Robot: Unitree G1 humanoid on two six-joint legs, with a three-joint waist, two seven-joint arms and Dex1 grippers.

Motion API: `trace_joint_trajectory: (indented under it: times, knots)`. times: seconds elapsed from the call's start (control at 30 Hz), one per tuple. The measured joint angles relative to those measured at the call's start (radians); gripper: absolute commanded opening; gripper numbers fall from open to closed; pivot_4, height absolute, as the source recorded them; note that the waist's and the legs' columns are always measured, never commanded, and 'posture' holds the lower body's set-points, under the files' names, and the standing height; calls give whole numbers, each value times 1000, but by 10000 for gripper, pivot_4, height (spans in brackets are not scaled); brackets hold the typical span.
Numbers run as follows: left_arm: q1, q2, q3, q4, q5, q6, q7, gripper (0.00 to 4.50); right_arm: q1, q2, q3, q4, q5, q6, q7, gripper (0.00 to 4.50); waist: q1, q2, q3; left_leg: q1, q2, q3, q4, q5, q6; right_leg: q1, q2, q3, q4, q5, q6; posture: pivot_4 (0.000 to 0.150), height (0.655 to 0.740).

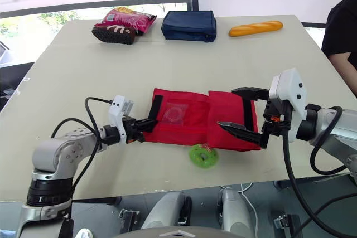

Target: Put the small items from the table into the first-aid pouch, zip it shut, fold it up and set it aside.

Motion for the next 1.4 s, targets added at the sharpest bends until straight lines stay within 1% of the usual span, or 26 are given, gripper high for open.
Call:
trace_joint_trajectory:
  times: [0.07, 0.17, 0.2, 0.23, 0.3, 0.33, 0.37, 0.43, 0.47, 0.57, 0.6, 0.63, 0.7, 0.77, 0.83, 0.9, 1.07, 1.17, 1.23, 1.3, 1.37, 1.4]
  knots:
    - [0, 61, 25, 38, -9, -6, -47, 501, 0, -12, 0, 1, -11, 0, 7, 45000, -2, 0, 0, 0, 1, 0, 0, 0, 0, -1, 1, 0, 0, 0, -1, 1500, 7397]
    - [-3, 195, 62, 113, -6, -71, -166, 501, -9, -15, 2, 7, -13, -1, 22, 45000, 1, 0, 1, -1, 1, 0, -1, 0, 0, -2, 0, -1, 0, -1, -2, 1500, 7397]
    - [-12, 224, 69, 134, -7, -87, -201, 501, -14, -15, 9, 13, -20, -3, 26, 45000, 2, 0, 1, -2, 0, 0, -1, 0, 0, -2, 0, -1, 0, -1, -2, 1500, 7397]
    - [-16, 230, 71, 139, -7, -90, -213, 501, -18, -15, 16, 15, -27, -5, 28, 45000, 4, 0, 1, -2, 0, 0, -1, 0, 0, -2, -1, -1, -1, -1, -2, 1500, 7397]
    - [-33, 251, 71, 165, -17, -102, -277, 501, -55, -13, 78, 28, -86, -25, 41, 45000, 6, -1, 1, -2, 0, 0, -1, 0, 0, -2, -1, -2, -2, -2, -2, 1500, 7397]
    - [-49, 264, 69, 169, -30, -104, -318, 0, -85, 2, 124, 49, -124, -36, 41, 39680, 5, -2, 1, -3, 0, 0, 0, 0, 0, -2, -1, -2, -2, -2, -2, 1500, 7397]
    - [-61, 269, 67, 168, -39, -105, -339, 0, -101, 17, 147, 64, -140, -42, 38, 35918, 5, -2, 1, -3, 0, -1, 0, 0, 0, -2, -1, -2, -2, -2, -2, 1500, 7397]
    - [-79, 282, 68, 161, -75, -100, -394, 0, -132, 76, 210, 114, -188, -61, 38, 26077, 3, -2, 1, -3, 0, 0, 0, 1, -2, -2, -2, -2, -2, -1, -2, 1500, 7397]
    - [-84, 286, 68, 158, -89, -98, -413, 0, -132, 86, 247, 134, -217, -73, 46, 20124, 4, -2, 1, -4, 0, -1, -1, 1, -2, -3, -2, -3, -2, -1, -1, 1500, 7397]
    - [-94, 298, 67, 163, -99, -90, -441, 0, -145, 138, 347, 206, -315, -128, 83, 4831, 2, -2, 1, -6, 0, 0, -1, 2, -4, -6, -1, -2, -2, 0, -1, 1500, 7397]
    - [-101, 299, 67, 165, -100, -89, -446, 0, -152, 154, 385, 238, -352, -151, 94, 548, 1, -2, 1, -7, 0, 0, -1, 2, -4, -6, -1, -2, -2, 0, -1, 1500, 7397]
    - [-109, 303, 67, 167, -106, -88, -453, 0, -160, 176, 429, 282, -401, -183, 111, 548, 1, -2, 1, -7, 0, 0, 0, 2, -4, -7, -1, -2, -2, 0, -1, 1500, 7397]
    - [-119, 303, 69, 167, -117, -82, -464, 0, -169, 225, 470, 359, -460, -230, 124, 548, 1, -2, 1, -7, 0, 0, 0, 3, -4, -7, -1, -2, -1, 0, -1, 1500, 7397]
    - [-141, 299, 76, 162, -157, -61, -474, 0, -177, 274, 522, 469, -547, -306, 137, 548, 2, -2, 1, -9, 0, 0, 1, 3, -4, -8, -1, -2, 0, 0, -1, 1500, 7397]
    - [-151, 296, 92, 159, -192, -38, -478, 0, -177, 305, 552, 535, -605, -370, 156, 548, 2, -2, 1, -9, -1, 0, 1, 3, -4, -8, -1, -2, 0, 0, -1, 1500, 7397]
    - [-166, 293, 93, 153, -218, -20, -478, 0, -183, 323, 567, 559, -633, -399, 162, 548, 1, -2, 1, -9, -1, 0, 1, 3, -5, -8, -1, -2, 0, 0, -1, 1500, 7397]
    - [-239, 264, 102, 118, -350, 53, -487, 0, -198, 331, 602, 585, -725, -446, 172, 548, 0, -4, 0, -3, 0, 0, 1, 3, -5, -3, -1, -2, 1, 0, -1, 1500, 7397]
    - [-298, 207, 89, 104, -407, 91, -466, 0, -202, 348, 606, 587, -750, -445, 170, 548, -2, -4, 0, 1, 0, -1, 0, 3, -5, 0, 0, -2, 1, -1, -1, 1500, 7397]
    - [-338, 152, 53, 97, -421, 96, -449, 0, -208, 365, 608, 594, -764, -443, 168, 548, -5, -5, -1, 1, 0, -1, 0, 3, -5, 1, 0, -2, 1, 0, -1, 1500, 7397]
    - [-364, 87, -3, 92, -415, 91, -443, 0, -212, 380, 609, 602, -774, -441, 168, 548, -9, -5, -1, 2, 0, -1, 0, 3, -5, 1, 0, -1, 1, 0, -2, 1500, 7397]
    - [-373, 25, -88, 93, -382, 69, -443, 0, -218, 401, 612, 607, -789, -436, 167, 548, -15, -5, -1, 2, 0, -1, 0, 3, -5, 1, 1, 0, 1, 0, -2, 1500, 7397]
    - [-373, 13, -116, 95, -368, 61, -443, 0, -221, 405, 613, 608, -794, -436, 167, 548, -19, -5, -1, 2, 0, -1, 0, 3, -5, 1, 1, 0, 1, 0, -2, 1500, 7397]
